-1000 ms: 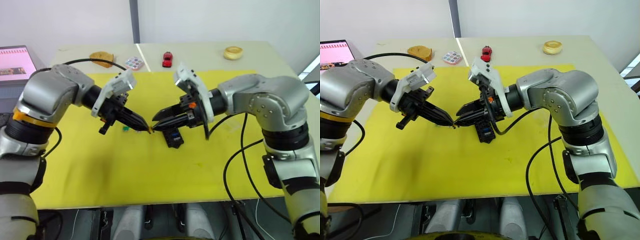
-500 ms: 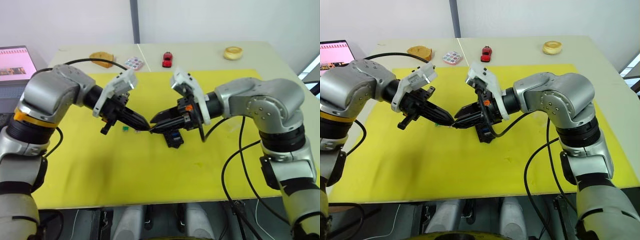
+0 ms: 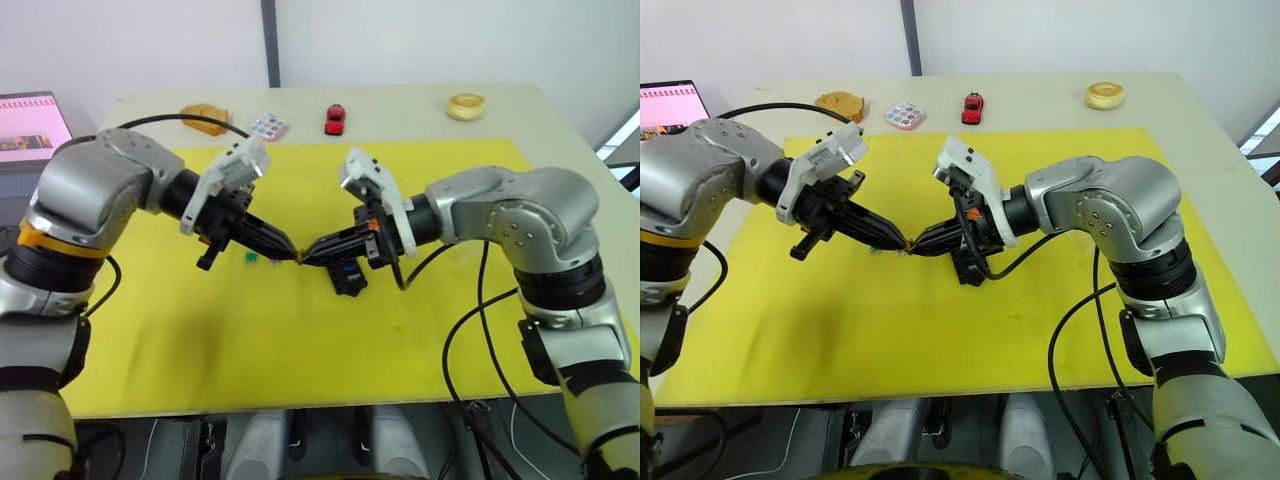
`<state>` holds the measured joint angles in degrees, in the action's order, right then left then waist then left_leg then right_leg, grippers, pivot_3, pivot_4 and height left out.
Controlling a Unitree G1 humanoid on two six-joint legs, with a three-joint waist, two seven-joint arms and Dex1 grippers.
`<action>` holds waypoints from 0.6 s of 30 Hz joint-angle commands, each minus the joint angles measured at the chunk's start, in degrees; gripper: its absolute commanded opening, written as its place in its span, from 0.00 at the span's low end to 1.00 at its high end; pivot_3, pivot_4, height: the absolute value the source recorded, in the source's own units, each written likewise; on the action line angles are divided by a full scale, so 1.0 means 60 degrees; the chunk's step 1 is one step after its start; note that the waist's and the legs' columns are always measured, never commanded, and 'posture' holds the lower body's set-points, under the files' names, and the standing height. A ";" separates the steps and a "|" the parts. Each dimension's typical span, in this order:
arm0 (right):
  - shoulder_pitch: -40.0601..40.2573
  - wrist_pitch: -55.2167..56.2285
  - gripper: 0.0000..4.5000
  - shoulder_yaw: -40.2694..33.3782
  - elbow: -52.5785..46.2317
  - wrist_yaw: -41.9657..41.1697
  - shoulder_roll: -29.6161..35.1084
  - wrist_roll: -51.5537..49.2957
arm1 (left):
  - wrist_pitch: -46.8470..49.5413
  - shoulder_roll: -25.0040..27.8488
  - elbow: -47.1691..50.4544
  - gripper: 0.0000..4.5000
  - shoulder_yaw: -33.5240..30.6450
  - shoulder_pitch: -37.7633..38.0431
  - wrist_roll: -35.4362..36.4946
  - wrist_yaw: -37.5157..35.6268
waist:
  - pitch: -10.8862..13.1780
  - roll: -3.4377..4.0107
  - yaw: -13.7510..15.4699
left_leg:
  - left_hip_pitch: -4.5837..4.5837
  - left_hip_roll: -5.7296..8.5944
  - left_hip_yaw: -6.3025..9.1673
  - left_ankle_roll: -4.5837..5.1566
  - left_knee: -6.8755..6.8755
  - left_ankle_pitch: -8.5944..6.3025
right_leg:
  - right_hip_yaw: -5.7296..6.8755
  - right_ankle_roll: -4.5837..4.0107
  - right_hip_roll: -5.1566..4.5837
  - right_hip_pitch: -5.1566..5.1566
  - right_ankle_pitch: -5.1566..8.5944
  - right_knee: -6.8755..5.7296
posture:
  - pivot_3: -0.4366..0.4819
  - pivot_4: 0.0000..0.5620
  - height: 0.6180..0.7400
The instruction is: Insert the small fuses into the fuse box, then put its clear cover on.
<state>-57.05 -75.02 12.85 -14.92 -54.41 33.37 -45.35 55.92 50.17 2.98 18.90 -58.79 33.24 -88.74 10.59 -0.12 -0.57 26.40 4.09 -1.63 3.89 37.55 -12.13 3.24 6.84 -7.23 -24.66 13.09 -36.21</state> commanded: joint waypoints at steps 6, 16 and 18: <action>-0.0054 0.0264 0.01 -0.0169 -0.0361 -0.0244 0.0073 -0.0194 | -0.0090 0.0011 0.0335 0.00 -0.0157 -0.0036 0.0019 -0.0063 | 0.0000 0.0000 -0.0002 | 0.0000 0.0000 0.0003 0.0000 0.0008 0.0000 | 0.0000 0.0000 0.0003 0.0003 0.0000 -0.0002 | 0.48 0.27 1.00; -0.0519 0.0224 0.42 -0.0128 0.0143 -0.0434 0.0126 -0.0066 | -0.0491 0.0240 0.0262 0.00 0.0354 -0.0481 -0.0495 -0.0607 | 0.0000 0.0000 0.0004 | 0.0002 -0.0002 0.0006 0.0006 0.0027 -0.0004 | 0.0000 0.0000 0.0009 0.0010 0.0000 -0.0005 | 0.48 0.27 1.00; -0.0620 0.0185 0.42 -0.0127 0.0180 -0.0395 0.0128 -0.0051 | -0.0693 0.0316 0.0323 0.00 0.0525 -0.0496 -0.0648 -0.0624 | 0.0000 0.0000 -0.0002 | 0.0002 -0.0002 0.0008 0.0009 0.0031 -0.0005 | -0.0001 0.0000 0.0010 0.0011 0.0000 -0.0005 | 0.48 0.27 1.00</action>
<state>-59.28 -74.00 13.02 -13.24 -56.65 33.85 -45.27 53.00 50.94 3.56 21.89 -60.45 30.29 -91.74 10.59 -0.12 -0.58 26.41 4.07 -1.58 3.95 37.73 -12.16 3.24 6.85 -7.17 -24.59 13.09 -36.24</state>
